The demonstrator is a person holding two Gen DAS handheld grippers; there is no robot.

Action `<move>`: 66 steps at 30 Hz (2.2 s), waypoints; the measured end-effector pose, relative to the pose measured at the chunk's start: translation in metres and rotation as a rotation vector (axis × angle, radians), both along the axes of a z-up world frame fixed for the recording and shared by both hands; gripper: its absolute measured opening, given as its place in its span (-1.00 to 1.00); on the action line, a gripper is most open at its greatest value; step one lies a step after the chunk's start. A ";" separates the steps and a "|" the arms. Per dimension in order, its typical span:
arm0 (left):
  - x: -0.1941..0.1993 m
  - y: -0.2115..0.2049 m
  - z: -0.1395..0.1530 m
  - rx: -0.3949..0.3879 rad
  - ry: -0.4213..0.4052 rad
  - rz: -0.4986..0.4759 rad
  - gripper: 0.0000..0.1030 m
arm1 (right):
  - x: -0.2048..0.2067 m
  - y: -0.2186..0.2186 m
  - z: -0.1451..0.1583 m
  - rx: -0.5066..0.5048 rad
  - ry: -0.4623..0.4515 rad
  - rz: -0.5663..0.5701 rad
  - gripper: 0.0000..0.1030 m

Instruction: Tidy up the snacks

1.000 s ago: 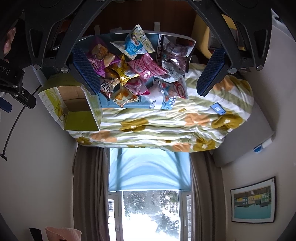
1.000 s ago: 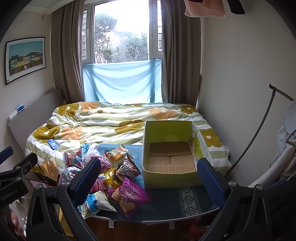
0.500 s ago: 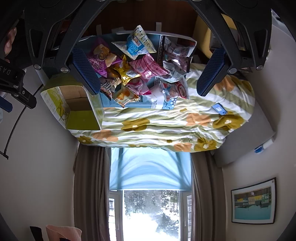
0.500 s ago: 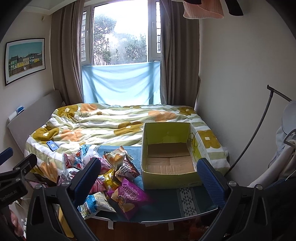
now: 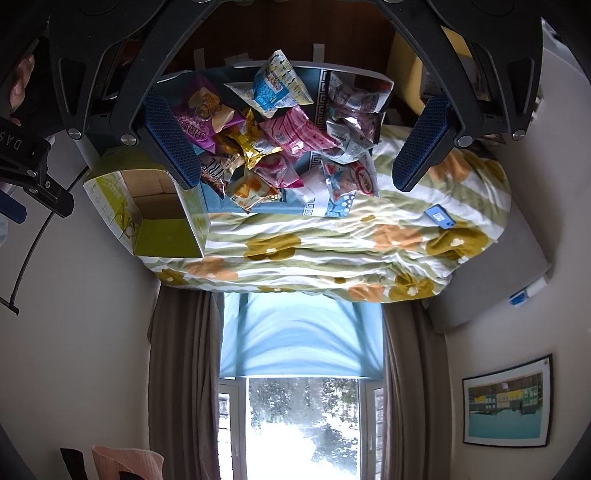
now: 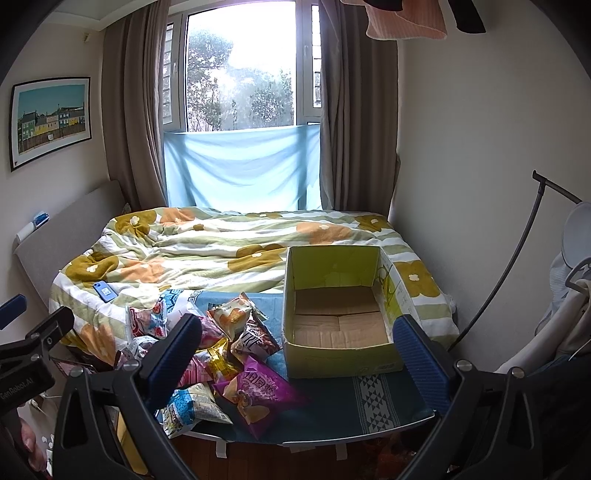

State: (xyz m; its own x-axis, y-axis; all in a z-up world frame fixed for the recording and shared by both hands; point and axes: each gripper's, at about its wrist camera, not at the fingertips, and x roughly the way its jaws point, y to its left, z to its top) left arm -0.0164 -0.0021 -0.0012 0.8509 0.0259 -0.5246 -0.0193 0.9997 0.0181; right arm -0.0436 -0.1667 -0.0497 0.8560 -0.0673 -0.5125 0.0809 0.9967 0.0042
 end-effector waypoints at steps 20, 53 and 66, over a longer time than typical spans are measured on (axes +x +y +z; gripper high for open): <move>0.047 0.032 -0.096 -0.209 0.321 0.046 0.99 | 0.035 -0.018 -0.064 0.096 0.156 0.112 0.99; 0.104 -0.007 -0.296 -0.433 0.594 0.281 0.45 | 0.154 -0.013 -0.286 0.376 0.525 0.557 1.00; 0.097 -0.009 -0.288 -0.418 0.592 0.252 0.30 | 0.160 -0.001 -0.296 0.387 0.562 0.607 0.65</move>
State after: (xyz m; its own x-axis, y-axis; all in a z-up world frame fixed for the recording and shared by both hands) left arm 0.0808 -0.0108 -0.2889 0.4199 -0.1192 -0.8997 -0.3524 0.8922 -0.2826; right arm 0.1167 -0.1673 -0.3455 0.3058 0.5766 -0.7576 -0.3655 0.8059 0.4658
